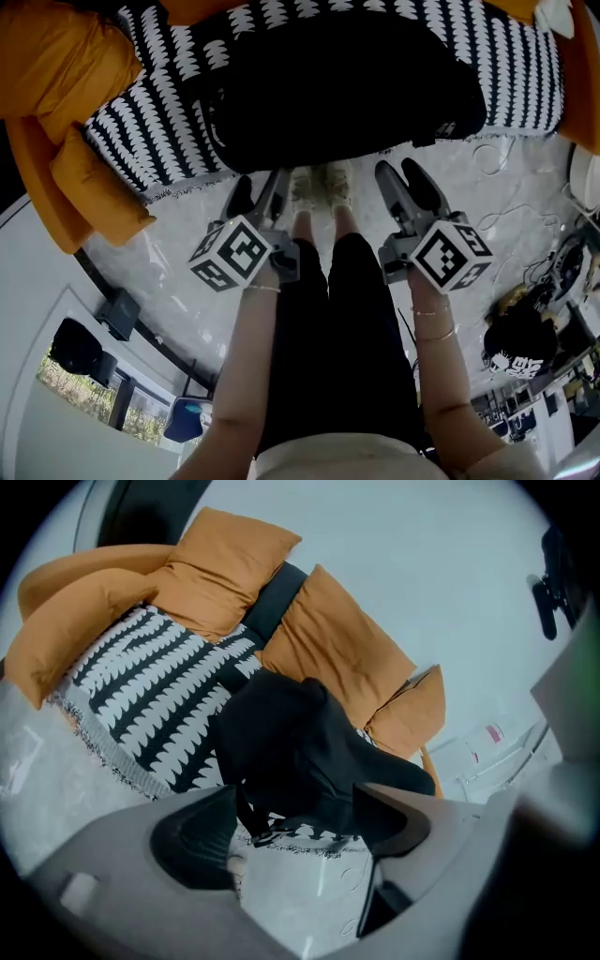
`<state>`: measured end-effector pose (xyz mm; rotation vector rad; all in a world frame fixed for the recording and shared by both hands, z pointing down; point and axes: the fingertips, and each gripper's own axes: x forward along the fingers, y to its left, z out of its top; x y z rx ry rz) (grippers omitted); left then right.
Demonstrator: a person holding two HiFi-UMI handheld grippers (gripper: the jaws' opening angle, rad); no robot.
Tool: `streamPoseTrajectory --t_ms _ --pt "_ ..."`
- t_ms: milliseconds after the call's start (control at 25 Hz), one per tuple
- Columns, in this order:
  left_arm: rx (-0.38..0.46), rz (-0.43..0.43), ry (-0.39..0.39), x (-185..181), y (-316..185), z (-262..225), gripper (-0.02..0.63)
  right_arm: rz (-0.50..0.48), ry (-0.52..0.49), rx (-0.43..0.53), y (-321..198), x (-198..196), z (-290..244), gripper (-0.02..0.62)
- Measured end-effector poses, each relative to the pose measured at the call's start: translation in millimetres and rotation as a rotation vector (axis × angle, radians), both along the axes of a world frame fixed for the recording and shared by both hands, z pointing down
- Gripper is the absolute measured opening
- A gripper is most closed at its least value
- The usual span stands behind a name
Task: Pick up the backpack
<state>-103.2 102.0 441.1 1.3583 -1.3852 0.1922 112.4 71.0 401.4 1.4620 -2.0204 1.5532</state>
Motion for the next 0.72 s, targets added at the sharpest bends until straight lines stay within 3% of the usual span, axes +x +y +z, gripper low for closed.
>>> streamPoseTrajectory --t_ms 200,720 --pt "0.008 -0.029 0.030 -18 -1 5 0.373 0.031 0.006 -0.018 -4 -14 11 0.267" --pt "0.062 -0.025 0.010 -12 -32 25 0.370 0.123 -0.032 -0.064 -29 -10 55 0.273"
